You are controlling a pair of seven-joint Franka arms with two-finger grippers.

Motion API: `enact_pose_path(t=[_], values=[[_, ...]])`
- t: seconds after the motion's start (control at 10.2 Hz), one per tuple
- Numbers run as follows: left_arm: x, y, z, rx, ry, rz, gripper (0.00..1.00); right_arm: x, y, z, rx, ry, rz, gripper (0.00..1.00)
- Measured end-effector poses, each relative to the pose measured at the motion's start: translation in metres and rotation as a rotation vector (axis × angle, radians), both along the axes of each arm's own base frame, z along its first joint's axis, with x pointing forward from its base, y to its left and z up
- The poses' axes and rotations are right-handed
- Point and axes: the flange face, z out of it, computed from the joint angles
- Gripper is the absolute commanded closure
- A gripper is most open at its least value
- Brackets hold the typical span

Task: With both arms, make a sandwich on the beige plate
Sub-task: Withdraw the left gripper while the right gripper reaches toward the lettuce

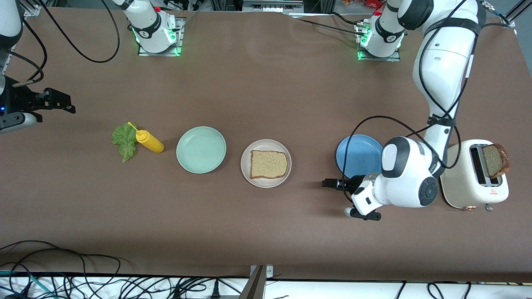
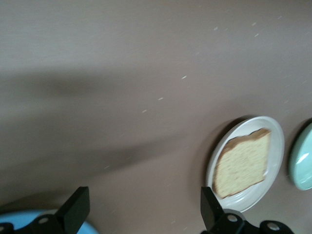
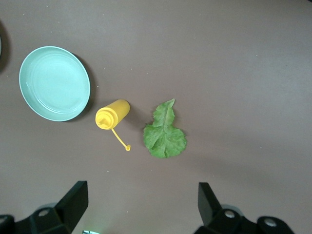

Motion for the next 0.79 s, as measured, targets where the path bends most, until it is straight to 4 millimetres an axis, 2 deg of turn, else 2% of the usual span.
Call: enact_pose_path(t=[0.1,0.39,0.59,0.79], values=[[-0.001,0.010,0.009,0.046,0.002,-0.026,0.00,0.000,0.000,0.000,-0.001,0.000,0.000,0.00],[0.000,0.059,0.031,0.137,0.021,-0.033,0.00,0.000,-0.003,0.002,-0.044,-0.003,-0.013,0.00],[0.002,0.092,0.038,0.225,0.024,-0.034,0.00,0.000,0.000,0.002,-0.051,0.000,-0.077,0.00],[0.002,0.115,0.045,0.317,0.017,-0.037,0.00,-0.001,0.001,-0.002,-0.053,0.020,-0.096,0.00]])
